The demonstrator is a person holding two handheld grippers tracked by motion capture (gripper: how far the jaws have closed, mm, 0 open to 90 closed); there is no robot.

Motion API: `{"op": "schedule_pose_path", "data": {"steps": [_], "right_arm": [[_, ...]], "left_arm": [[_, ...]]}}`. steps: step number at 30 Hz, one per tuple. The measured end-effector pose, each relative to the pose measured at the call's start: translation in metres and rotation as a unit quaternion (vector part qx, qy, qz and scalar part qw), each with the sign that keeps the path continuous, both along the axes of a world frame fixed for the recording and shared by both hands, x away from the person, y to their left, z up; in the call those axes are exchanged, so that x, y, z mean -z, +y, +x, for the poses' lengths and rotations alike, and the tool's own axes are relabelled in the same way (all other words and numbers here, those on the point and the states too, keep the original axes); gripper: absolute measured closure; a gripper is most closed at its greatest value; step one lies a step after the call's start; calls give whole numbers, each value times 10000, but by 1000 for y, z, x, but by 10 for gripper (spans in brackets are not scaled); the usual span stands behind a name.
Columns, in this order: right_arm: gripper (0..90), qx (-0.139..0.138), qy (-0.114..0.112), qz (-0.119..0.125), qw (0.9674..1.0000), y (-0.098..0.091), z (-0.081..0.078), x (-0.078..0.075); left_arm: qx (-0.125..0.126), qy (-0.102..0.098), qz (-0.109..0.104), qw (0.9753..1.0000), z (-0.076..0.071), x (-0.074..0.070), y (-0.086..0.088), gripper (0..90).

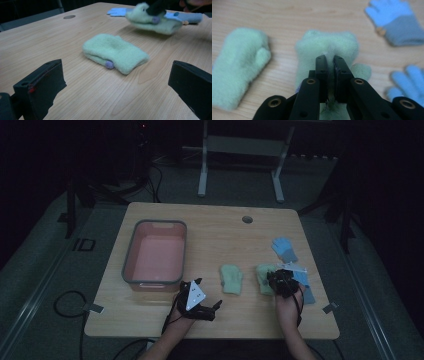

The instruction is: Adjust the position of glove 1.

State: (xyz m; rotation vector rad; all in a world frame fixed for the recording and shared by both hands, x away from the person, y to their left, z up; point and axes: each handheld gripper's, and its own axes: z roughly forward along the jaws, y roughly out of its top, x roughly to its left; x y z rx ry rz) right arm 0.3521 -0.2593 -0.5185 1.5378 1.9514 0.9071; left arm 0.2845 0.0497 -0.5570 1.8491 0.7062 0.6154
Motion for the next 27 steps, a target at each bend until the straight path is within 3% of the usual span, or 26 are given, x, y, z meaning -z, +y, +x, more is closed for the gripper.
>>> {"op": "schedule_pose_path", "data": {"steps": [8, 9, 15, 19, 21, 23, 27], "right_arm": [[835, 145, 129, -51, 9998, 0, 6, 19], [825, 177, 155, -49, 9997, -1, 8, 27], [805, 163, 118, -41, 9998, -2, 8, 28], [649, -154, 152, 65, 9997, -7, 5, 15], [630, -335, 105, 121, 9993, -12, 5, 5], [624, -521, -27, -55, 9986, -17, 6, -4], [638, -1136, 1, 11, 9935, -31, 9, -15]], "left_arm": [[-6, -13, -8, 10000, 0, 0, 0, 1], [-3, -11, -5, 10000, 0, 0, 0, 1], [5, -9, -4, 10000, 0, 0, 0, 1], [5, 1, -4, 10000, 0, 0, 0, 1], [6, 0, -5, 10000, 0, 0, 0, 1], [9, -12, 1, 10000, 0, 0, 0, 1], [10, -10, 17, 10000, 0, 0, 0, 1]]}}
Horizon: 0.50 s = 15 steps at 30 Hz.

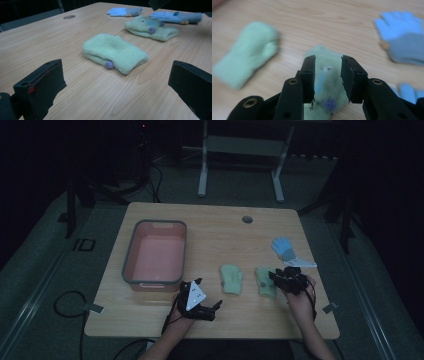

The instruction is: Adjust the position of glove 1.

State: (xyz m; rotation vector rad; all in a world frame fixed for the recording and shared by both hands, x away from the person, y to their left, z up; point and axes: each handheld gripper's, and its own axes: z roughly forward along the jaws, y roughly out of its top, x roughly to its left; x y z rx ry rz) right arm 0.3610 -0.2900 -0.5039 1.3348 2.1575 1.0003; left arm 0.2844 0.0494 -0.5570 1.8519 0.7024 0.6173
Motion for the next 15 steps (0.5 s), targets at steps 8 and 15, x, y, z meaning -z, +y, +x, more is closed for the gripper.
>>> {"op": "schedule_pose_path", "data": {"steps": [8, 15], "right_arm": [[628, -920, 57, -233, 9955, -11, 9, 5], [592, -997, 264, -345, 9941, -6, 13, 26]], "left_arm": [[6, -5, -5, 10000, 0, 0, 0, 1], [3, -7, -8, 10000, 0, 0, 0, 1]]}}
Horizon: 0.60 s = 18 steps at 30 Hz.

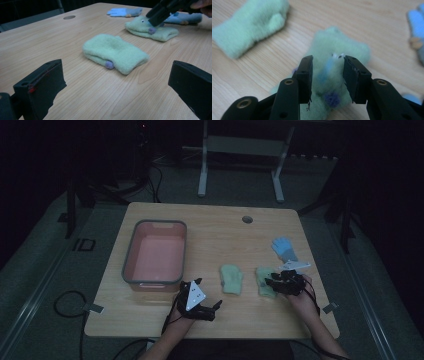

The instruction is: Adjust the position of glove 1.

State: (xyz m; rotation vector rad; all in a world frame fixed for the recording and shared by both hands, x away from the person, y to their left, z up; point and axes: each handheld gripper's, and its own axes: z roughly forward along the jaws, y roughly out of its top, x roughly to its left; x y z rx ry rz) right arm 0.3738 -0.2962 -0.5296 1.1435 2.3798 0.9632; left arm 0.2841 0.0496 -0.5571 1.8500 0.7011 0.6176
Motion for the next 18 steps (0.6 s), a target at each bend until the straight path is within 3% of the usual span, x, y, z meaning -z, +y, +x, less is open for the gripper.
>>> {"op": "schedule_pose_path", "data": {"steps": [4, 7, 14, 18], "right_arm": [[586, 36, 88, -25, 10000, 0, 1, 9], [584, 12, 74, -181, 9998, 2, 1, 11], [778, 174, -60, -214, 9996, 8, -3, 14], [822, 404, -154, -341, 9985, 15, -6, 14]], "left_arm": [[14, 2, 13, 10000, 0, 0, 0, 1], [5, 13, -4, 10000, 0, 0, 0, 1], [5, 15, 16, 10000, 0, 0, 0, 1], [-4, 9, 10, 10000, 0, 0, 0, 1]]}}
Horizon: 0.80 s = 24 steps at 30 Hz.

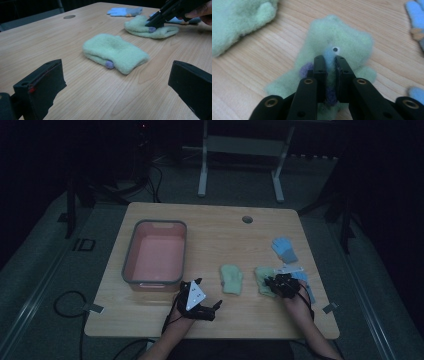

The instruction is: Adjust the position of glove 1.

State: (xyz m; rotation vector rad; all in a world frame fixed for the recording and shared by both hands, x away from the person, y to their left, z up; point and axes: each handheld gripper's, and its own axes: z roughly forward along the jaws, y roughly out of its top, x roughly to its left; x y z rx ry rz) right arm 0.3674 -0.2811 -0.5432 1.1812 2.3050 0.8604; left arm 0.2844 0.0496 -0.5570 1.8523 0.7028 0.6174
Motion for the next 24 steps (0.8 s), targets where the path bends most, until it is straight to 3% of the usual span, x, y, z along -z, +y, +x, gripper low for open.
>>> {"op": "schedule_pose_path", "data": {"steps": [7, 12, 13, 17, 24], "right_arm": [[837, 239, -23, -21, 9997, 7, 0, -13], [838, 360, -272, 165, 9988, 22, -2, -45], [838, 360, -272, 165, 9988, 22, -2, -45], [838, 312, -432, 327, 9980, 44, -3, -69], [839, 156, -488, 467, 9976, 79, -6, -80]], "left_arm": [[-7, 2, -24, 10000, 0, 0, 0, 1], [-20, -15, -23, 10000, 0, 0, 0, 1], [-20, -15, -23, 10000, 0, 0, 0, 1], [-25, -12, -37, 10000, 0, 0, 1, 1], [-14, -27, -35, 10000, 0, 0, 1, 1]]}}
